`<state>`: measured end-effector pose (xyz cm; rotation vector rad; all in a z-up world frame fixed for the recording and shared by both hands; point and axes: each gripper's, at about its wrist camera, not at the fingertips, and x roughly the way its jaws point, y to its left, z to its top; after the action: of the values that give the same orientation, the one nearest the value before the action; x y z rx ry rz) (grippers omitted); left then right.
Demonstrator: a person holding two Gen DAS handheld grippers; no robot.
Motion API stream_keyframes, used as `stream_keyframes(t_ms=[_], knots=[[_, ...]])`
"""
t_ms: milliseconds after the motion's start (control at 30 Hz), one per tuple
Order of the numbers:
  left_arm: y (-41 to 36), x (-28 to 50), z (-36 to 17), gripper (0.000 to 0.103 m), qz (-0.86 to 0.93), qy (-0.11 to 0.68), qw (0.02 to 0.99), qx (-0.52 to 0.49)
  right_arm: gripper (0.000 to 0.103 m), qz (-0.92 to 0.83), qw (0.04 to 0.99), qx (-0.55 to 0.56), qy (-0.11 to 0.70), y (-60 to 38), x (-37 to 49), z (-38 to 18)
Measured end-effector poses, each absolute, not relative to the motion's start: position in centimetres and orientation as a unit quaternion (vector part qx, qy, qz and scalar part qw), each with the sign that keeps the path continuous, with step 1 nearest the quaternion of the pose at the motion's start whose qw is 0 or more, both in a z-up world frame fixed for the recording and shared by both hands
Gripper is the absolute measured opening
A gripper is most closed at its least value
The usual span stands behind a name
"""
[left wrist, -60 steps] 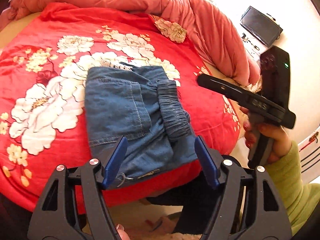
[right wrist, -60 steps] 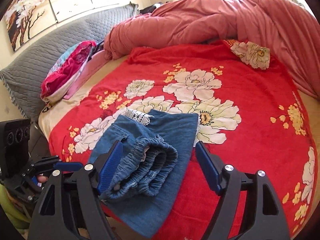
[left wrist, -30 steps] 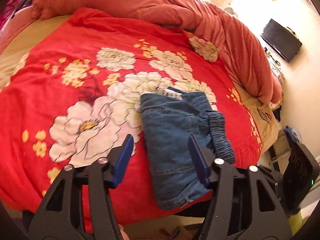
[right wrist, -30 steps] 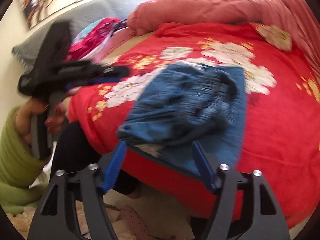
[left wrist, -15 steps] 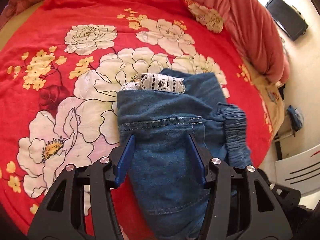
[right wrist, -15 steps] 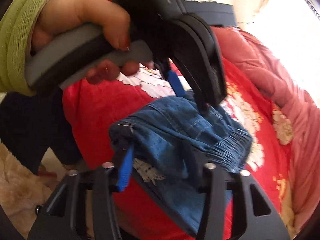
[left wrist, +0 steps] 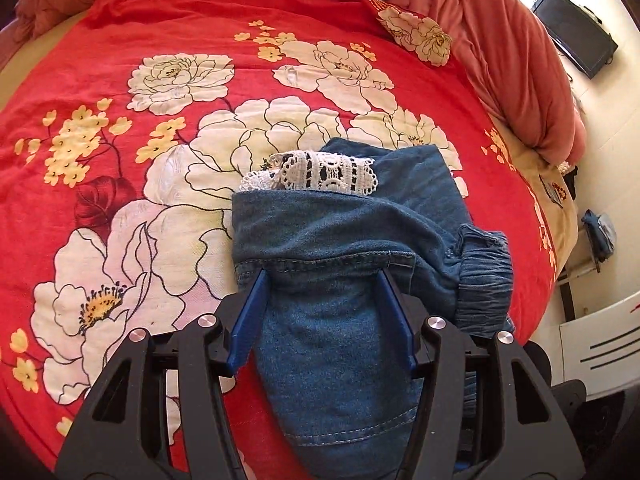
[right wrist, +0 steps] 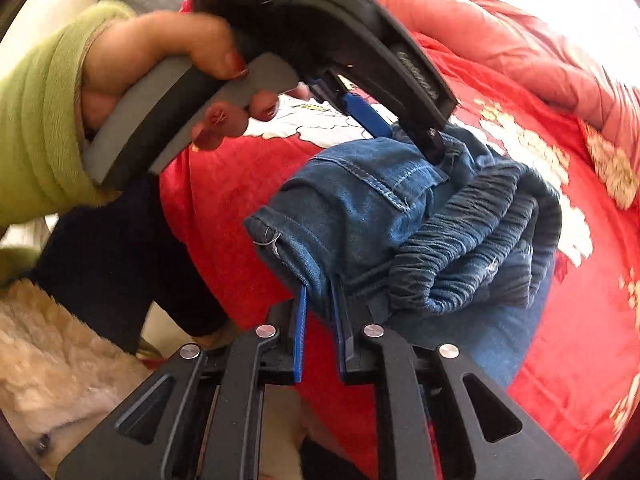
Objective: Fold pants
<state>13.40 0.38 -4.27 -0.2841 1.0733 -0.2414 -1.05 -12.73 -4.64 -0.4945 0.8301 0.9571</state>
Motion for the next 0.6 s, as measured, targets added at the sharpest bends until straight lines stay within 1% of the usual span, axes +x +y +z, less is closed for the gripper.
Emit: stream_keyframes(t_ms=[133,267,333,467,533,567,600], knots=[[0.2,13.1,-3.9,0.048,-0.112,0.504,0.847,-0.13,0.021,0.44,0.782,-0.205,0.391,-13.4,-0.2,-3.7],[0.1,12.8,-3.5,0.048,-0.111,0.5,0.849,-0.129,0.025,0.439,0.789,-0.191,0.385,-13.8,-1.1,-2.5],[0.0,12.6,-3.3,0.048,-0.112,0.499,0.85,-0.128,0.031,0.438,0.792,-0.177,0.386,-14.3,-1.2,-1.9],[-0.3,12.3,-3.0,0.048,-0.115,0.496,0.851,-0.127,0.033,0.44,0.799,-0.159,0.377,-15.3,-1.5,-0.9],[-0.4,12.0,-2.7,0.049,-0.116,0.492,0.853,-0.128,0.043,0.438,0.806,-0.144,0.372,-15.4,-1.8,-0.5],[-0.4,11.9,-2.5,0.05,-0.115,0.49,0.855,-0.127,0.045,0.437,0.809,-0.137,0.37,-15.4,-1.8,-0.4],[-0.5,11.8,-2.4,0.052,-0.115,0.488,0.856,-0.126,0.05,0.431,0.815,-0.13,0.365,-15.8,-1.7,0.0]])
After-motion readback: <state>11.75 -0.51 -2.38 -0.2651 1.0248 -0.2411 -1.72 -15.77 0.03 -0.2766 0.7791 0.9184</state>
